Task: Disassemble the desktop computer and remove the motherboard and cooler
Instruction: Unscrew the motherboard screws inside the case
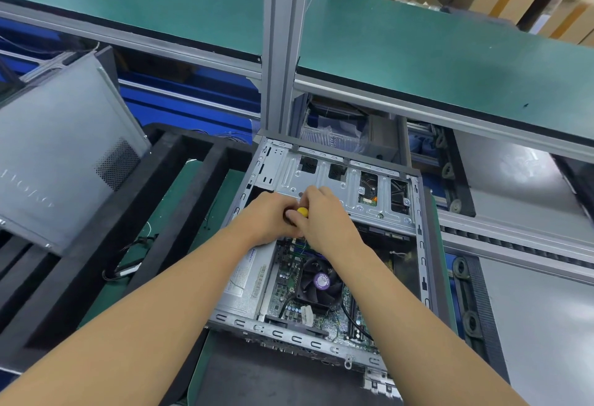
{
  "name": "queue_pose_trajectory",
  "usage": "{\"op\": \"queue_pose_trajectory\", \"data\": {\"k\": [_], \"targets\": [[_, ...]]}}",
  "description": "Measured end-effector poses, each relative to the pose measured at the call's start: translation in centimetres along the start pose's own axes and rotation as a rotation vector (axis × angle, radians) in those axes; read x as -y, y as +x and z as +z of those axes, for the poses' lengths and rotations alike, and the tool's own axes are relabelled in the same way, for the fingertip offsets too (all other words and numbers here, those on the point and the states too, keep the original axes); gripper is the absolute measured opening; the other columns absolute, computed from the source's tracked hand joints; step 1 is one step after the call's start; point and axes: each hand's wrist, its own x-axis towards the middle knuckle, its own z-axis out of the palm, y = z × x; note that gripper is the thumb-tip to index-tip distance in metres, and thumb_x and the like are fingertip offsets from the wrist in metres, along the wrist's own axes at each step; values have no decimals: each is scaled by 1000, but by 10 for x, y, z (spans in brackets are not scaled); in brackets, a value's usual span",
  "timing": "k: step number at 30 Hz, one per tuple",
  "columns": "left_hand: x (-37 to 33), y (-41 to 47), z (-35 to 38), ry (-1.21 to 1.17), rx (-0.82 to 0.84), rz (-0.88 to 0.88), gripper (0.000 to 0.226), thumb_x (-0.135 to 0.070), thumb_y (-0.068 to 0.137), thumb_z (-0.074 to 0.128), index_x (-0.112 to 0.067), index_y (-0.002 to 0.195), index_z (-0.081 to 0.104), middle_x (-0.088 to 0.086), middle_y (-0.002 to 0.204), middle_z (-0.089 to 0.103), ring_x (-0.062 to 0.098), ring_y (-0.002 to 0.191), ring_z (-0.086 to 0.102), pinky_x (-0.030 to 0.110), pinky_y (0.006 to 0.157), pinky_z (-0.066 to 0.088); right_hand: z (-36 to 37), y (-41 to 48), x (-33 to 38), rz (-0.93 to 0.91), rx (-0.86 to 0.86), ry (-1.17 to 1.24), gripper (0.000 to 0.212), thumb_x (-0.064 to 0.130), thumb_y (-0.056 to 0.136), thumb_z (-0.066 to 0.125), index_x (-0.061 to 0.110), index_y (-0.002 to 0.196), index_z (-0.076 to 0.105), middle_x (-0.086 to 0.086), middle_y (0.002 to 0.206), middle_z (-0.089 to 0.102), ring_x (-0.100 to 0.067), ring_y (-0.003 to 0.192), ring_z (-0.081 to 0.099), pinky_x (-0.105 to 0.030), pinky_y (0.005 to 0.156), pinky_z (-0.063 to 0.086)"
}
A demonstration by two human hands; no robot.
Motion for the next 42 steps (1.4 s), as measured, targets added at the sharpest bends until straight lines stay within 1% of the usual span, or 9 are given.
{"op": "queue_pose_trajectory", "data": {"k": [4, 8, 15, 19, 23, 27, 30, 38, 42], "targets": [[1, -2, -3, -24, 39, 32, 25, -19, 72, 78, -34, 70, 58, -23, 64, 63, -4, 63, 56, 11, 58, 38, 0, 1, 2, -44, 9, -44, 17, 18, 96, 62, 6, 106, 55, -5, 102, 46, -22, 90, 47, -26, 75, 33], [2, -2, -4, -39, -6, 30, 26, -18, 72, 77, -36, 68, 59, -20, 65, 64, -4, 67, 58, 9, 58, 40, -3, 0, 1, -79, 65, -52, 16, 5, 94, 54, 9, 110, 56, -9, 114, 49, -24, 95, 50, -28, 81, 38], [3, -1, 2, -22, -41, 37, 12, -23, 68, 77, -25, 76, 68, -10, 67, 67, 3, 68, 58, 14, 54, 39, 2, -1, 2, 14, -17, -57, 33, 34, 96, 61, 5, 109, 52, -11, 107, 52, -27, 92, 51, -31, 73, 36], [3, -2, -1, -39, 16, 66, 18, -23, 70, 80, -21, 86, 70, -10, 74, 70, 2, 71, 62, 14, 62, 46, 3, -1, 2, -42, 4, -74, 15, 14, 97, 57, 6, 109, 54, -12, 112, 53, -29, 103, 53, -30, 78, 38], [2, -2, -2, -84, 24, 50, 23, -14, 74, 77, -20, 96, 72, -10, 80, 73, -1, 76, 67, 15, 69, 52, 2, -2, 0, -40, 32, -12, 22, 1, 92, 52, 9, 112, 50, -7, 111, 46, -28, 103, 49, -31, 80, 38], [-1, -4, 0, 7, -26, 44, 15, -14, 72, 70, -28, 75, 65, -9, 65, 65, 5, 61, 56, 20, 56, 41, 5, -3, -1, -8, 0, 21, 22, 19, 94, 59, 9, 110, 47, -7, 109, 43, -29, 99, 49, -33, 79, 39], [-3, -4, 0, 15, -57, 25, 30, -16, 69, 69, -34, 55, 51, -15, 56, 58, 5, 54, 49, 16, 49, 31, 8, -4, 1, 32, -45, -8, 33, 36, 97, 60, 8, 109, 47, -11, 108, 49, -30, 95, 51, -38, 78, 44], [-1, -2, -3, 67, 45, 16, 17, -13, 75, 71, -27, 71, 64, -8, 63, 62, 4, 59, 51, 19, 54, 37, 11, -4, 1, 20, -57, 121, 22, 3, 92, 54, 11, 110, 44, -7, 112, 48, -24, 95, 46, -29, 74, 34], [-3, -1, 0, 81, -12, -11, 29, -10, 73, 68, -28, 59, 51, -6, 60, 59, 13, 59, 51, 26, 53, 36, 12, -6, 1, 25, -100, 111, 22, 18, 93, 60, 10, 107, 46, -5, 107, 45, -26, 94, 48, -33, 76, 40]]}}
